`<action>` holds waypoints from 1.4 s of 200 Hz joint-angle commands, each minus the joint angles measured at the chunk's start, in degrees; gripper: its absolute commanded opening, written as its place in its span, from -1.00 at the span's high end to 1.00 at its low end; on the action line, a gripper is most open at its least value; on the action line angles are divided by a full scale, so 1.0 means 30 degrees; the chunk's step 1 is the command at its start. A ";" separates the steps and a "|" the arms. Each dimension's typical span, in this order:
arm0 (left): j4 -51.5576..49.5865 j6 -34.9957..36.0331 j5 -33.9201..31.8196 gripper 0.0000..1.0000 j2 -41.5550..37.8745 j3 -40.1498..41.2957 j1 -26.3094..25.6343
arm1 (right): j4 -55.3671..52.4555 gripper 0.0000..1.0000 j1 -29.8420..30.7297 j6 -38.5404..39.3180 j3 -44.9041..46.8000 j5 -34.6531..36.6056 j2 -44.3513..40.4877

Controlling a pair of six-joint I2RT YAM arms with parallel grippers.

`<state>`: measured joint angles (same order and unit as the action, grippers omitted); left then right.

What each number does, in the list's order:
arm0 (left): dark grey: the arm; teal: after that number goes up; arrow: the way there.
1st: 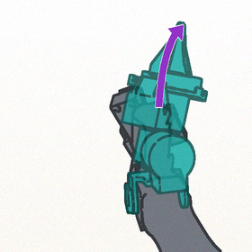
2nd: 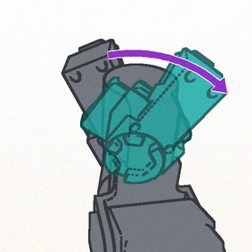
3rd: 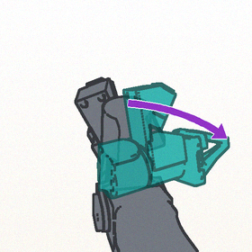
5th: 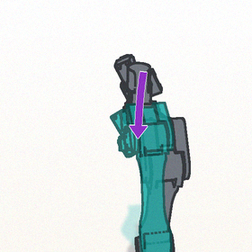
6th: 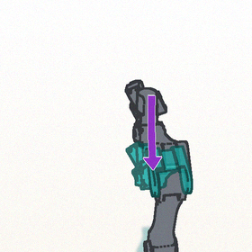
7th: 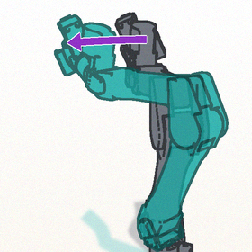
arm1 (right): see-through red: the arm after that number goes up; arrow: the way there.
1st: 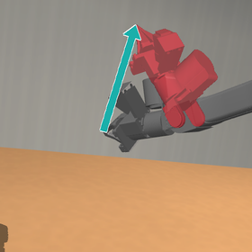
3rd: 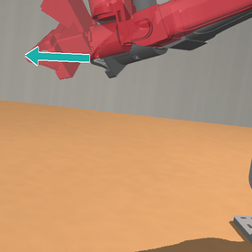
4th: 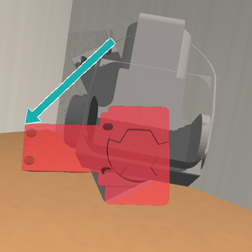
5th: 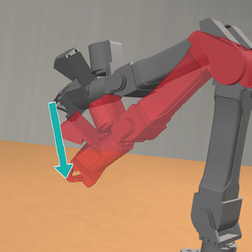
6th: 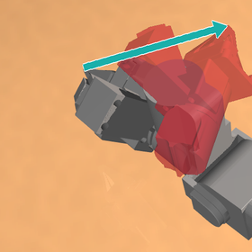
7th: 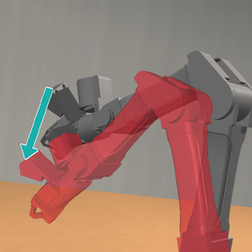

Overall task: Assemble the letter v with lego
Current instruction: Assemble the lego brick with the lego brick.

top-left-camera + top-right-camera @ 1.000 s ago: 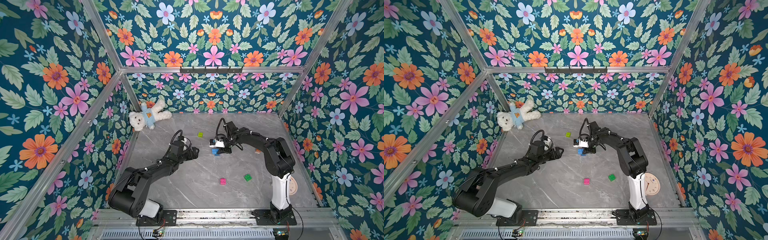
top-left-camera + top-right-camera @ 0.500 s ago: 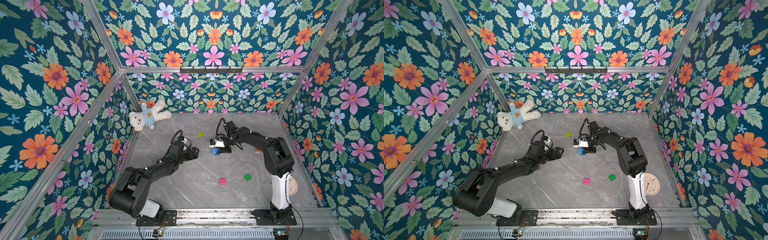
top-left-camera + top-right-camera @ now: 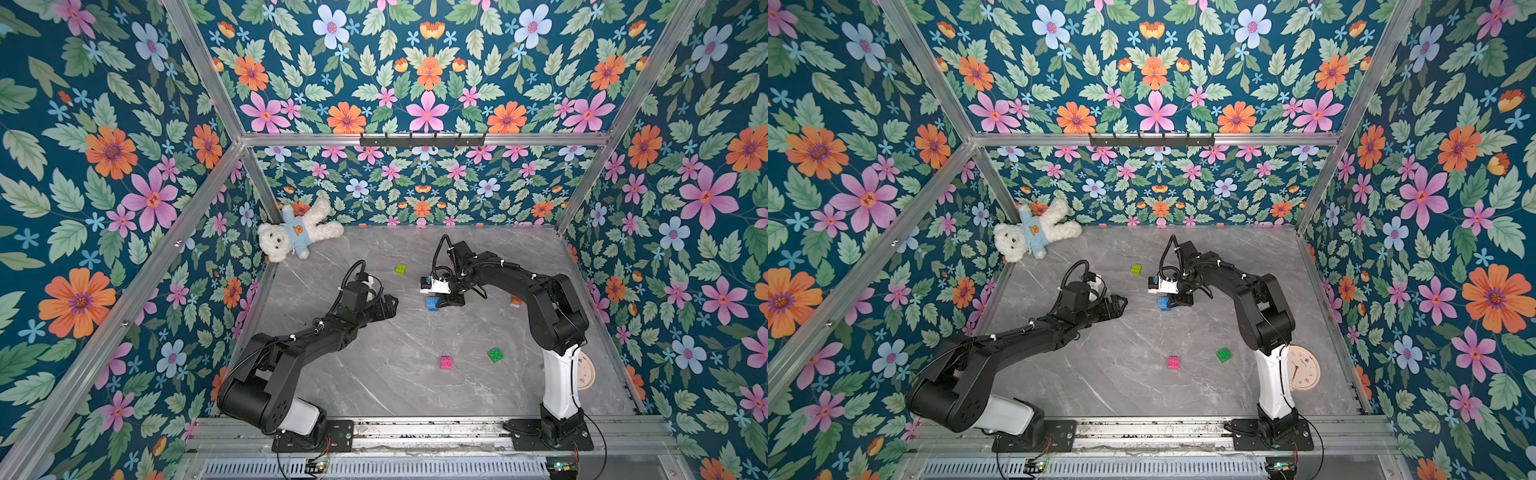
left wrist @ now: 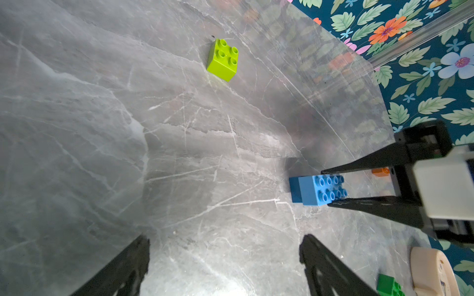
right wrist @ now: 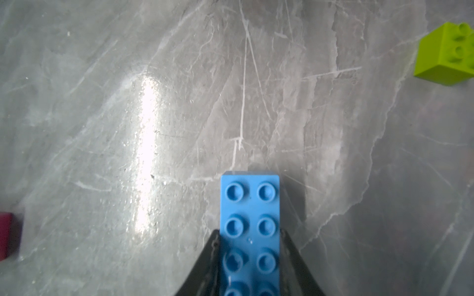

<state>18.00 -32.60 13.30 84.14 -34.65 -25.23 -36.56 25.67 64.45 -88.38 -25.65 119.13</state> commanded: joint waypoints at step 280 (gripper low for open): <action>-0.0067 0.0246 0.0237 -0.90 0.0028 -0.0175 0.0032 | -0.0267 0.21 0.1041 -0.2976 -0.1276 0.1433 0.0106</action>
<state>16.69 -32.36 13.37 84.77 -35.18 -25.23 -39.90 28.73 60.12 -93.51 -21.58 121.84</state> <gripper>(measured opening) 0.948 0.346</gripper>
